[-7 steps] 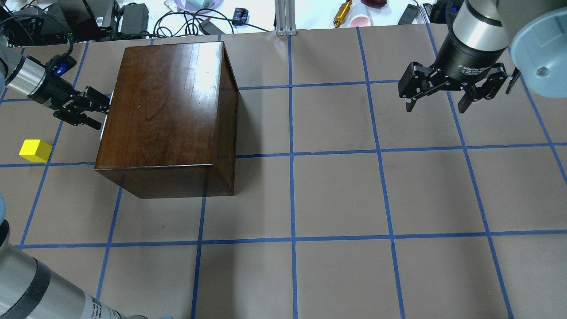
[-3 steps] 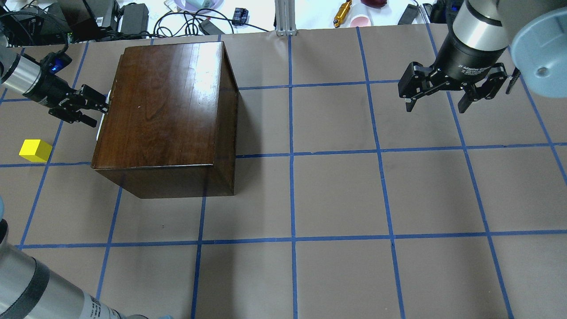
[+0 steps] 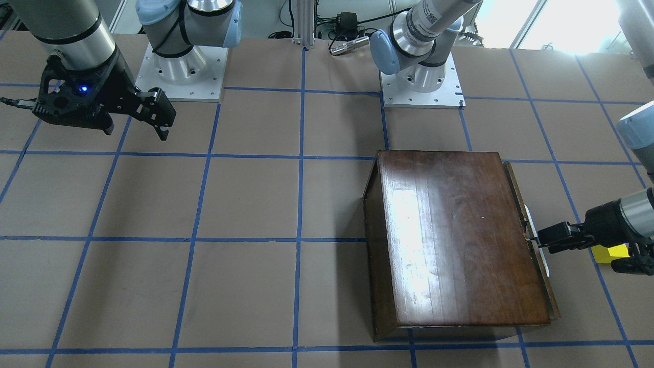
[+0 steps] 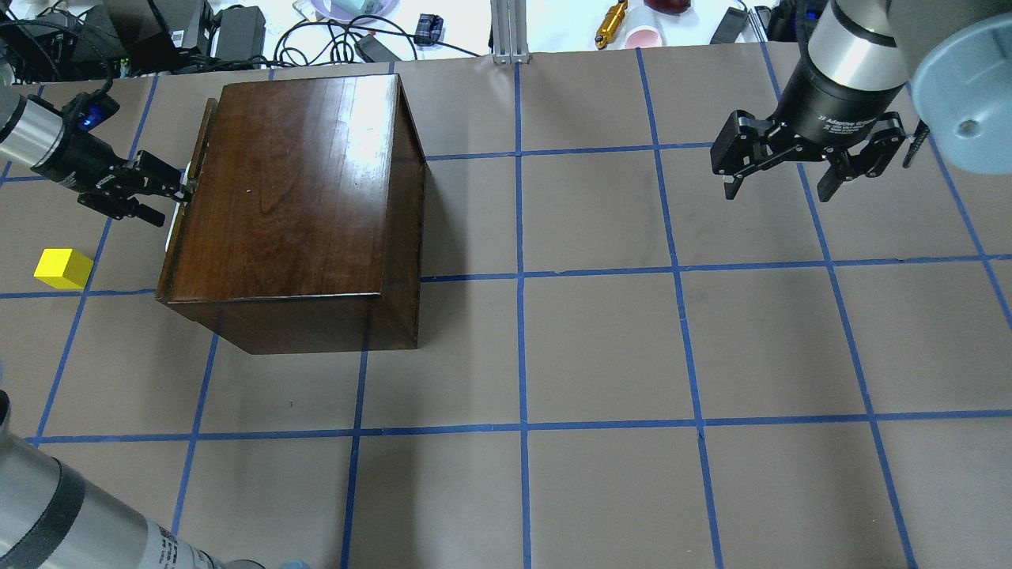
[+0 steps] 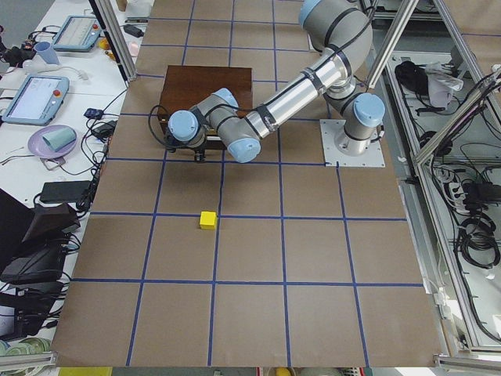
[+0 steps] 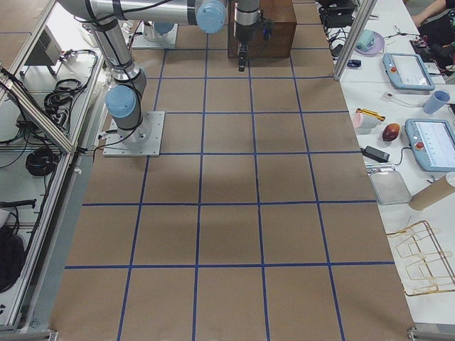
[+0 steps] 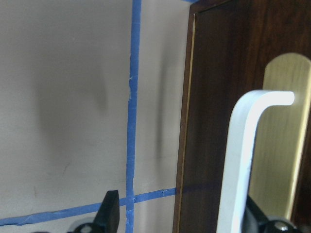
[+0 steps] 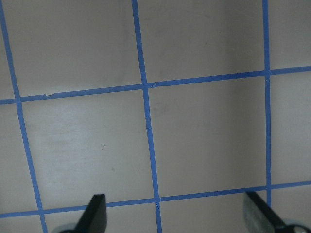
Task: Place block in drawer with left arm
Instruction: 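Pull the drawer open away from the cabinet with the left gripper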
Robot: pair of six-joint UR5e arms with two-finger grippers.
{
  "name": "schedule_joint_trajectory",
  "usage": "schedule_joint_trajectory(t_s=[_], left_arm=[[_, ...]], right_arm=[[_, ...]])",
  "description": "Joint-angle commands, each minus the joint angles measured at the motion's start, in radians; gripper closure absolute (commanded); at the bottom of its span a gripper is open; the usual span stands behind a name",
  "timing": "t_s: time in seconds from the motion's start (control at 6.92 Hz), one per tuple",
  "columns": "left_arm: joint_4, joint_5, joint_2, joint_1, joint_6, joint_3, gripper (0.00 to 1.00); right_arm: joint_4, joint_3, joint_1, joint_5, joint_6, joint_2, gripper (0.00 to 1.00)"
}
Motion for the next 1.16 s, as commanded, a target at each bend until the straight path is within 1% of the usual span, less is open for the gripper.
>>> schedule_joint_trajectory(t_s=[0.0, 0.29, 0.72, 0.87, 1.01], left_arm=[[0.009, 0.032, 0.0, 0.004, 0.017, 0.0, 0.17], [0.038, 0.122, 0.003, 0.004, 0.019, 0.002, 0.17], [0.044, 0.134, 0.02, 0.004, 0.031, 0.003, 0.17], [0.046, 0.185, 0.025, 0.004, 0.031, 0.003, 0.17], [0.046, 0.19, 0.026, 0.004, 0.031, 0.008, 0.17]], right_arm=[[0.0, 0.0, 0.0, 0.0, 0.0, 0.0, 0.0], [0.0, 0.0, 0.0, 0.0, 0.0, 0.0, 0.0], [0.0, 0.0, 0.0, 0.0, 0.0, 0.0, 0.0], [0.0, 0.0, 0.0, 0.0, 0.0, 0.0, 0.0], [0.0, 0.0, 0.0, 0.0, 0.0, 0.0, 0.0]])
